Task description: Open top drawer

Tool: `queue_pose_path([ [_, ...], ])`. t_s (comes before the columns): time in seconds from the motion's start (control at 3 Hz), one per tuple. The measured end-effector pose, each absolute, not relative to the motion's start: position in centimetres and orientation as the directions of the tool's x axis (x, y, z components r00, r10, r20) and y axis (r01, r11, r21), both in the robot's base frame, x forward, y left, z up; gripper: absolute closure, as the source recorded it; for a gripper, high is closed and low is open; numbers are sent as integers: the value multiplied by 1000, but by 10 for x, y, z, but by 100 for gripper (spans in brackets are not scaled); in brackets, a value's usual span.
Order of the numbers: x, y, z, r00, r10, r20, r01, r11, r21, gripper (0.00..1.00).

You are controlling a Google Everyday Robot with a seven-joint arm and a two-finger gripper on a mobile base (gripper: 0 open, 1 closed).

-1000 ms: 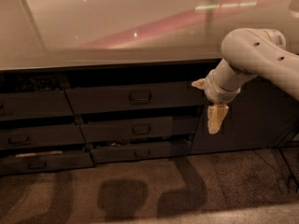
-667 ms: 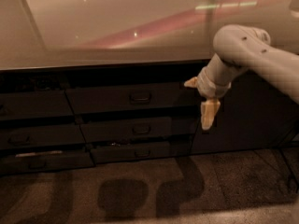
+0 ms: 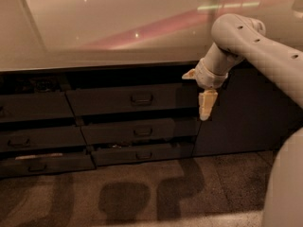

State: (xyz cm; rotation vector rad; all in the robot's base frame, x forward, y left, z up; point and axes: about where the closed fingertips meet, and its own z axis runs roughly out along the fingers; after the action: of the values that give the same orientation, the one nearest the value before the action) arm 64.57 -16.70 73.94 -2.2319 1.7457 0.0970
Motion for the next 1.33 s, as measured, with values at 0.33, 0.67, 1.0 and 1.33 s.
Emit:
queue_pose_path([
  [0.33, 643, -163, 735, 289, -943, -166, -938, -244, -247, 0],
  [0.67, 628, -153, 711, 399, -917, 0, -859, -374, -349, 0],
  [1.0, 628, -153, 711, 398, -917, 0, -860, -373, -349, 0],
  [1.33, 635, -157, 709, 378, -926, 12, -870, -359, -338, 0],
])
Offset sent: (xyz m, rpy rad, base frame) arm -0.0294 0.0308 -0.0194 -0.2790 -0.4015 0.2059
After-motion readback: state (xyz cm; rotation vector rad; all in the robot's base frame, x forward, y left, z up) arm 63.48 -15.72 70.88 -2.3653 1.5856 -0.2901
